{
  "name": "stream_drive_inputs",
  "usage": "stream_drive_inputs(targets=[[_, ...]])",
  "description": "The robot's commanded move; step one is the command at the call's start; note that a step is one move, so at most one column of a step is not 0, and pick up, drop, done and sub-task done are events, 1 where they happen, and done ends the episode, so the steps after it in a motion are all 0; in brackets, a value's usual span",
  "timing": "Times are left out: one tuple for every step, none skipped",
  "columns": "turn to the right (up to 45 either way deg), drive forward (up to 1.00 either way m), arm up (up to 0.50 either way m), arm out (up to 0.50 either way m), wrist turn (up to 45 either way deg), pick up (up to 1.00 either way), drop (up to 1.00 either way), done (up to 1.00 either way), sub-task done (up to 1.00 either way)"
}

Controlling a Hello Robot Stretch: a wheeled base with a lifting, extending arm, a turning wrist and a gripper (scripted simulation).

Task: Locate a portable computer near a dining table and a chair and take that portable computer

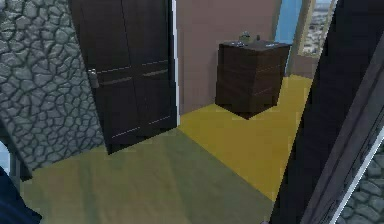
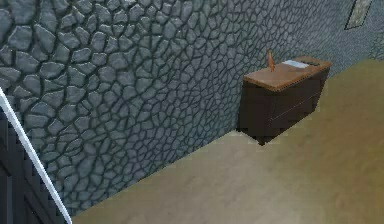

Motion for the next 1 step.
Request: stream_drive_inputs(targets=[[9.0,0.0,0.0,0.0,0.0,0.0,0.0,0.0,0.0]])
